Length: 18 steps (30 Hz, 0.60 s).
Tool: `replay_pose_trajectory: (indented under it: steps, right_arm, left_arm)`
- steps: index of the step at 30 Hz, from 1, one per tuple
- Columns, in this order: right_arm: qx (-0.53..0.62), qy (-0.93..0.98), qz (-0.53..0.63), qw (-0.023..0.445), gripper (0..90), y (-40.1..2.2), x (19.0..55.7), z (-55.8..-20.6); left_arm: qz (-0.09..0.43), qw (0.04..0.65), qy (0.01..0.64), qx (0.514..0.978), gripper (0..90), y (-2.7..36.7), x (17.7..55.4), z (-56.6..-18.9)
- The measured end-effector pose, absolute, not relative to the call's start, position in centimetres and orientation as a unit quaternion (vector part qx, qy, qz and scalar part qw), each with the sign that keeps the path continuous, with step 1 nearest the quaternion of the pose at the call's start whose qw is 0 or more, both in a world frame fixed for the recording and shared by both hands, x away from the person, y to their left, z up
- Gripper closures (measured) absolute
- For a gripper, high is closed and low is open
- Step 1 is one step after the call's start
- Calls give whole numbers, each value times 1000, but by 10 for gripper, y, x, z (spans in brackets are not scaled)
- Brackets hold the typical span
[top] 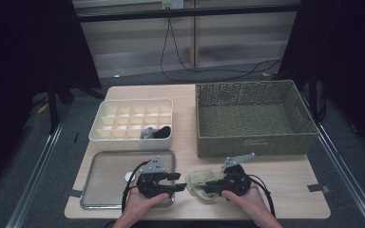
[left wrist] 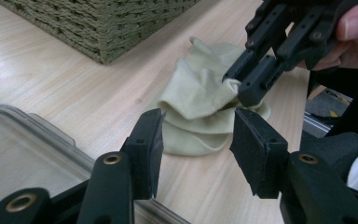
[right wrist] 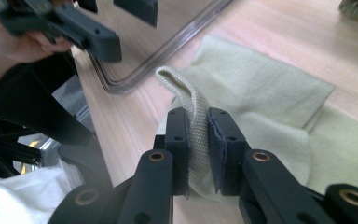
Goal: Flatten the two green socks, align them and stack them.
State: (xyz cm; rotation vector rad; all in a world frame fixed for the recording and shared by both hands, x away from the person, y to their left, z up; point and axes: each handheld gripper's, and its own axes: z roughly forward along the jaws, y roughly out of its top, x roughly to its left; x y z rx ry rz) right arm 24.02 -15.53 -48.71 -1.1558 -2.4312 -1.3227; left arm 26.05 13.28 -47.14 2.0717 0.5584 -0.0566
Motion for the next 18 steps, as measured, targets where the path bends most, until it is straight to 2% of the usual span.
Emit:
replay_pose_trajectory:
  steps: [7, 18]
  right_arm:
    - [-394, -792, -464, 59, 828, -166, 243, -475]
    - [-400, -784, -472, 49, 829, -172, 255, -467]
  left_arm:
    - [-35, 486, 214, 847, 556, 126, 255, -471]
    - [-63, 483, 158, 859, 678, 85, 244, -477]
